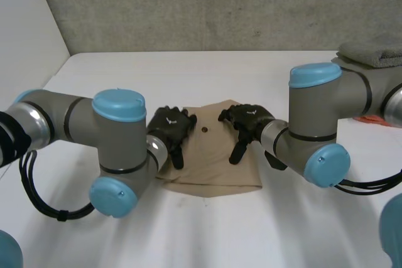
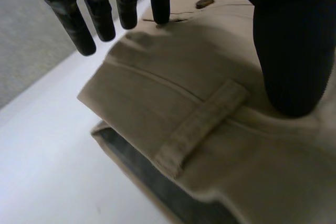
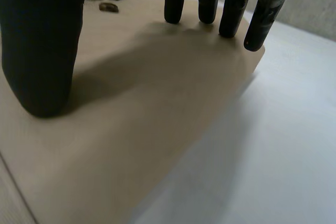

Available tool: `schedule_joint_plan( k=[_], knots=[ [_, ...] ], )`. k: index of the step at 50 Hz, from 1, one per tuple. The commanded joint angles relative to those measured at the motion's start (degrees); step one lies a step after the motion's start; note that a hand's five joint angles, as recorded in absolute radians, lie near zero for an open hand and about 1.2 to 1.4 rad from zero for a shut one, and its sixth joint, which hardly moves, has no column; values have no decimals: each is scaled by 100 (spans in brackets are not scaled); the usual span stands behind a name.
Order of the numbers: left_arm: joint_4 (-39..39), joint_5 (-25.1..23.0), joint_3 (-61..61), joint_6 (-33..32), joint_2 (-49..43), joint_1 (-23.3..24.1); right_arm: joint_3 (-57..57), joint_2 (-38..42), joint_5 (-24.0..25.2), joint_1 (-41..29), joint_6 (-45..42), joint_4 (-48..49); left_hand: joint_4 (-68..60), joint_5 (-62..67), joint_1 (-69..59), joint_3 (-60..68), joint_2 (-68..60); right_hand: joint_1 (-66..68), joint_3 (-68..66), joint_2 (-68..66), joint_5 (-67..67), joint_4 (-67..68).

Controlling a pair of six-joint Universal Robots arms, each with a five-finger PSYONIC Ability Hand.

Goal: Fold the laundry.

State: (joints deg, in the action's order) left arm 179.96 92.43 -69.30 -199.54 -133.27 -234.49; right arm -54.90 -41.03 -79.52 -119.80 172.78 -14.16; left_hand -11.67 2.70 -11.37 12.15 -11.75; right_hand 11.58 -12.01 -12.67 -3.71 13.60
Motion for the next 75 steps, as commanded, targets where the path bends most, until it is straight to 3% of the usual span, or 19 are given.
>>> schedule_joint_plan(
  k=[1, 8, 12, 20, 25, 29, 33, 37, 54, 68, 75],
  knots=[
    [-154, -15, -102, -68, -15, 106, 32, 245, -449, -8, -929, -87, 11, -114, -19, -59, 19, -158, 201, 267, 371, -360],
    [-154, -15, -31, 3, 239, 106, -47, -79, -539, -34, -974, -34, 44, -148, 14, -92, 52, -158, 201, 267, 371, -360],
    [-84, -41, -14, 82, 871, 79, -319, -755, -530, -34, -816, 150, 95, -198, 65, -143, 103, -158, 201, 267, 371, -360],
    [39, -383, -84, 538, 2032, -17, -1863, -2170, -574, -61, -929, 1686, 28, -131, -3, -76, 35, -158, 201, 267, 371, -360],
    [-154, -1322, -215, 644, 2559, -254, -2955, -2769, -574, -157, -1263, 2215, -73, -30, -103, 25, -65, -158, 201, 267, 371, -360],
    [-723, -2594, -330, 653, 2858, -623, -3641, -2840, -547, -394, -1457, 2505, -57, -47, -87, 9, -49, -158, 201, 267, 371, -360],
    [-1137, -3404, -330, 662, 2912, -861, -4090, -2761, -565, -658, -1457, 2883, 10, -114, -20, -58, 18, -158, 201, 267, 371, -360],
    [-1332, -3828, -383, 653, 2903, -861, -4327, -2428, -574, -887, -1457, 3331, 28, -131, -3, -76, 35, -158, 201, 267, 371, -360],
    [-1332, -3847, -392, 671, 2903, -861, -3872, -1223, -652, -1001, -1633, 4650, 11, -114, -19, -59, 19, -158, 201, 267, 371, -360],
    [-1323, -3847, -409, 679, 2903, -870, -2878, -520, -916, -992, -1914, 4449, 11, -114, -19, -59, 19, -134, 177, 243, 347, -336],
    [-1332, -3847, -409, 679, 2903, -870, -2378, -292, -846, -984, -1906, 3957, 11, -114, -19, -59, 19, 1109, -1066, -1000, -896, 907]
  ],
)
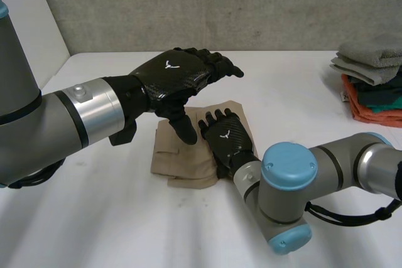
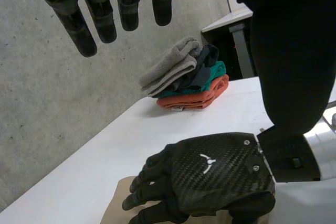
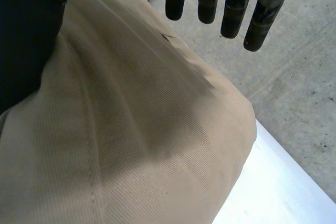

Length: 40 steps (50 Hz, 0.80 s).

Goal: Fold the laundry.

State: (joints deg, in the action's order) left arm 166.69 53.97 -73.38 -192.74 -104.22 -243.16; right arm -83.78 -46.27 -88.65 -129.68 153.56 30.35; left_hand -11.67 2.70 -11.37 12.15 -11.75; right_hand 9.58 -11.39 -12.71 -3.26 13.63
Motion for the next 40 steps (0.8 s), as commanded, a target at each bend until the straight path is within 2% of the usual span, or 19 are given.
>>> schedule_joint_plan(
  k=[1, 9, 15, 26, 29, 30, 34, 36, 37, 38, 40],
  knots=[
    [4, 0, -1, -1, -1, -3, 590, 285, 67, 13, 16, -573, 11, -114, -19, -59, 19, 1562, -1381, -1249, -1194, 1157],
    [4, 0, -1, 8, -1, -21, 916, 417, 128, 13, 51, -741, -23, -80, -53, -25, -15, 2591, -2409, -2278, -2222, 2186],
    [4, 0, -1, 8, 7, -30, 1004, 382, 155, 5, 104, -741, -56, -46, -87, 8, -48, 1181, -1000, -868, -813, 776],
    [4, 0, -1, 8, 7, -30, 1118, 417, 137, 13, 104, -723, -56, -46, -87, 8, -48, 1261, -1080, -948, -893, 856],
    [4, 0, -1, 8, 7, -30, 1206, 487, 137, 13, 104, -714, -56, -46, -87, 8, -48, 2115, -1934, -1802, -1747, 1710],
    [4, 0, -1, 8, 7, -30, 1259, 539, 155, 13, 104, -723, -56, -46, -87, 8, -48, 3269, -3087, -2956, -2900, 2864],
    [4, 0, -1, 8, 7, -38, 1356, 601, 164, 13, 113, -741, -56, -46, -87, 8, -48, 5191, -5010, -4878, -4823, 4786],
    [4, 0, -1, 8, 7, -38, 1365, 601, 172, 13, 165, -732, -73, -30, -103, 25, -65, 5584, -5403, -5271, -5216, 5179],
    [4, 0, -1, 8, 7, -38, 1373, 593, 172, 13, 200, -723, -73, -30, -103, 25, -65, 5568, -5387, -5255, -5200, 5163],
    [4, 0, -1, 8, 7, -38, 1417, 584, 172, 13, 340, -723, -73, -29, -103, 25, -65, 4869, -4687, -4556, -4500, 4463],
    [4, 0, -1, 8, 7, -38, 1496, 593, 164, 13, 429, -767, -73, -29, -103, 25, -65, 2538, -2357, -2225, -2170, 2133]
  ],
)
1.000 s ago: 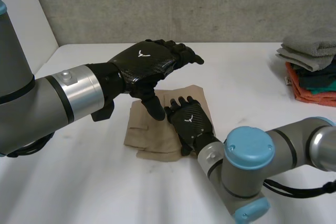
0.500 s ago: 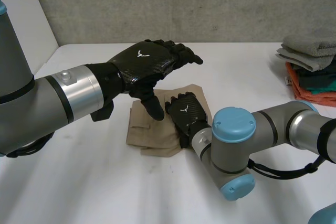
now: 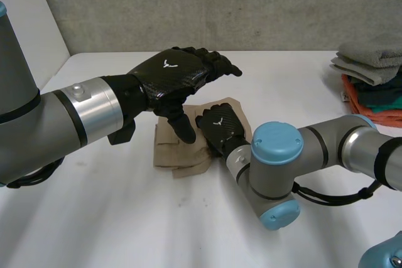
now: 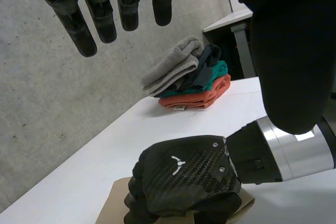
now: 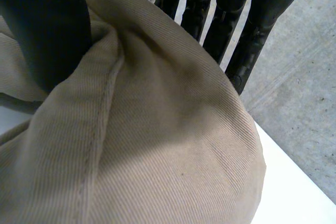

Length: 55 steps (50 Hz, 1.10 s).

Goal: Fold the laundry.

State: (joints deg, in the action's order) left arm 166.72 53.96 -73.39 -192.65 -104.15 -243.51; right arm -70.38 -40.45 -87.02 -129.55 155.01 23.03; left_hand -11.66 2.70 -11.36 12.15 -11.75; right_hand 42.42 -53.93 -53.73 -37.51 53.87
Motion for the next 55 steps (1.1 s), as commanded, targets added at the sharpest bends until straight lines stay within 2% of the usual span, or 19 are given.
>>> schedule_joint_plan(
  k=[1, 7, 11, 12, 13, 21, 26, 34, 39, 46, 49, 55],
  knots=[
    [1, 0, 0, 0, 0, -3, 165, 10, 9, 0, 293, -44, -74, -29, -104, 25, -65, -911, 2062, 2042, 1420, -2056],
    [1, 0, 0, 0, 0, -3, 226, 72, 97, 0, 284, -124, -74, -29, -104, 25, -65, -158, 1309, 1290, 667, -1303],
    [1, 0, 0, 0, 0, -12, 375, 256, 185, 9, 284, -124, -74, -29, -104, 25, -65, 1688, -538, -557, -1180, 544],
    [1, 0, 0, 0, 0, -12, 471, 300, 203, 9, 284, -158, -74, -29, -104, 25, -65, 3210, -2059, -2079, -2701, 2065],
    [1, 0, 0, 0, 0, -12, 516, 309, 194, 9, 275, -167, -74, -29, -104, 25, -65, 3752, -2601, -2621, -3243, 2607],
    [1, 0, 9, 0, 18, -21, 858, 213, 168, 96, 258, -115, -107, 4, -137, 58, -98, 3758, -2607, -2627, -3249, 2613],
    [1, 9, 18, 0, 79, -21, 1227, 169, 247, 483, 117, -97, -141, 38, -171, 92, -132, 3758, -2607, -2627, -3249, 2613],
    [1, 9, 18, 9, 316, -135, 2027, 160, 800, 1133, -76, 368, -175, 71, -205, 126, -166, 3758, -2607, -2627, -3249, 2613],
    [9, 0, 18, 122, 413, -214, 2764, 160, 1108, 1713, 73, 798, -191, 88, -222, 142, -183, 3758, -2607, -2627, -3249, 2613],
    [27, -9, 26, 439, 466, -363, 3871, 239, 1433, 2617, 503, 870, -191, 88, -222, 142, -183, 3758, -2607, -2627, -3249, 2613],
    [97, -9, 18, 466, 475, -381, 4075, 283, 1582, 2970, 548, 878, -191, 88, -222, 142, -183, 3758, -2607, -2627, -3249, 2613],
    [141, -9, 9, 474, 475, -381, 4094, 318, 2223, 3840, 679, 878, -225, 122, -255, 176, -216, 3758, -2607, -2627, -3249, 2613]
  ],
)
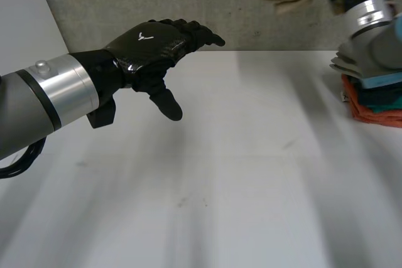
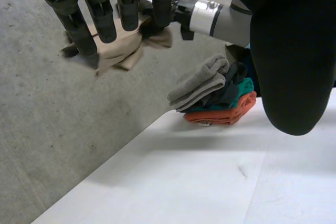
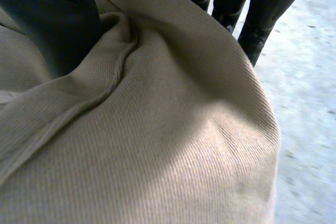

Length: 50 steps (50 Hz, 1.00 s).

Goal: Fold the laundry.

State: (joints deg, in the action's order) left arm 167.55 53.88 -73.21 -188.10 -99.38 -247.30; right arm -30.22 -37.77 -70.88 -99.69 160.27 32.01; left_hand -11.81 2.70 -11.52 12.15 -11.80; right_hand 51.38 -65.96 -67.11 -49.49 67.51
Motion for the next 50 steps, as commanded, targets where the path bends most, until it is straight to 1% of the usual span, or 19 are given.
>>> schedule_joint_plan(
  k=[1, 3, 7, 10, 14, 18, 21, 25, 26, 28, 38, 49, 50],
  knots=[
    [67, 9, -9, 19, -2, -2, 42, 51, 697, 950, 215, -28, -228, 139, -256, 193, -228, 2862, -1404, -1289, -2051, 1249],
    [67, 9, -9, 19, -2, -2, -141, 51, 986, 1257, 399, -28, -228, 139, -257, 193, -229, 2862, -1404, -1289, -2051, 1249],
    [58, 9, -27, 19, -2, 7, -519, 42, 1383, 1741, 558, -28, -228, 139, -257, 193, -229, 2862, -1404, -1289, -2051, 1249],
    [67, 9, -45, 19, -11, 7, -696, 33, 1550, 1979, 575, -28, -228, 139, -257, 193, -229, 2862, -1404, -1289, -2051, 1249],
    [67, 9, -45, 19, -20, 16, -968, 51, 1919, 2453, 628, -89, -228, 139, -257, 193, -229, 2862, -1404, -1289, -2051, 1249],
    [67, 9, -53, 19, -37, 24, -1214, -10, 2183, 2804, 646, -168, -228, 139, -257, 193, -229, 2862, -1404, -1289, -2051, 1249],
    [67, 9, -62, 27, -46, 24, -1355, -63, 2324, 2955, 681, -291, -228, 139, -257, 193, -229, 2862, -1404, -1289, -2051, 1249],
    [67, 9, -53, 45, -46, 24, -1434, -81, 2798, 3078, 813, -546, -228, 139, -257, 193, -229, 2862, -1404, -1289, -2051, 1249],
    [76, 9, -53, 45, -55, 33, -1434, -46, 2999, 3087, 874, -642, -228, 139, -257, 193, -229, 2862, -1404, -1289, -2051, 1249],
    [76, 9, -53, 45, -64, 33, -1434, -29, 3141, 3096, 883, -713, -244, 155, -273, 210, -245, 2862, -1404, -1289, -2051, 1249],
    [76, 9, -62, 45, -99, 42, -1356, 296, 3203, 3166, 883, -784, -278, 189, -307, 243, -279, 2862, -1404, -1289, -2051, 1249],
    [85, 9, -62, 45, -108, 42, -1355, 534, 3124, 3245, 874, -871, -278, 189, -307, 243, -279, 2862, -1404, -1289, -2051, 1249],
    [85, 9, -62, 45, -108, 42, -1373, 525, 3115, 3245, 866, -906, -278, 189, -307, 243, -279, 2568, -1111, -995, -1758, 955]
  ],
)
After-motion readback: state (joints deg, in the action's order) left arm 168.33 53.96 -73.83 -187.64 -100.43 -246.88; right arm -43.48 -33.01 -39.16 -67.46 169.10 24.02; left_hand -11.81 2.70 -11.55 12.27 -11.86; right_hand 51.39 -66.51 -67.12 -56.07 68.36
